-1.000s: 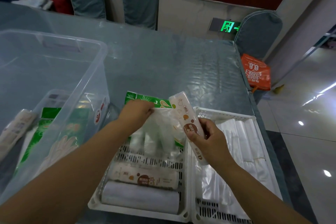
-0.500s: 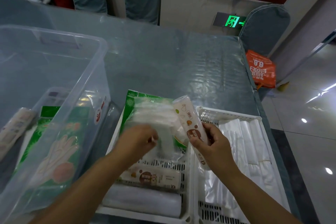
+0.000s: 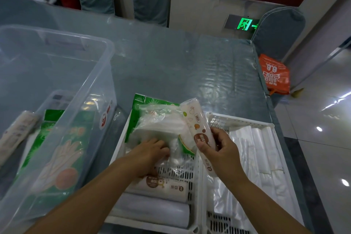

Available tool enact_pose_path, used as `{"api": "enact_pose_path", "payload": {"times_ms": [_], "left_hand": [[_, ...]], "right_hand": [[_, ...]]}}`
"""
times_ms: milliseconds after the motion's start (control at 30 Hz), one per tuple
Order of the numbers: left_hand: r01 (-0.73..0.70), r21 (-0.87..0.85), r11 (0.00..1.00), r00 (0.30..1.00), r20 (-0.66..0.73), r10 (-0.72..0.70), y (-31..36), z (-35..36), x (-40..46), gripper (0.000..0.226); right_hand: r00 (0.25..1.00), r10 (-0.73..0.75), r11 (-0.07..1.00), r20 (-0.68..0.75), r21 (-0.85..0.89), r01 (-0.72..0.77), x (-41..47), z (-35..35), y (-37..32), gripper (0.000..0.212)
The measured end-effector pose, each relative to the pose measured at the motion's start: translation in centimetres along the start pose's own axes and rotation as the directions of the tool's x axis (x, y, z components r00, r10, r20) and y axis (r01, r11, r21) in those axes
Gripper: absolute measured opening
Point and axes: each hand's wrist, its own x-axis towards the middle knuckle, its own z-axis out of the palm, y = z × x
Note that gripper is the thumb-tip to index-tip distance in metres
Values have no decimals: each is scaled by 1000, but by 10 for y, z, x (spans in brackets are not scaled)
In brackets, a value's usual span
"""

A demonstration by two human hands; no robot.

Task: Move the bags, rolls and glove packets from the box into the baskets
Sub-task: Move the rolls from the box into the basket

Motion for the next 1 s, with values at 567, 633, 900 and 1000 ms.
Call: {"api": "enact_pose_path", "payload": {"times_ms": [567,633,900,1000], "left_hand": [[111,35,993,951,-294,-96,-4,-68,23,9],[120,39,992,933,-346,-100,-8,-81,30,10],[103,-42,994,943,-313,-111,-10,-86,46,13],[120,-28,992,973,-195,-123,-13,-72,41,26]], "right_hand": [[1000,7,1000,-23,1,-7,-7,-8,-2,37],[1000,-3,1000,-26,9,3,-8,-7,-4,37],[999,-50,999,0,-5,50,-14,-4,-8,39],[999,-36,999,-20,-8,36,-14,-7,-3,42]]}}
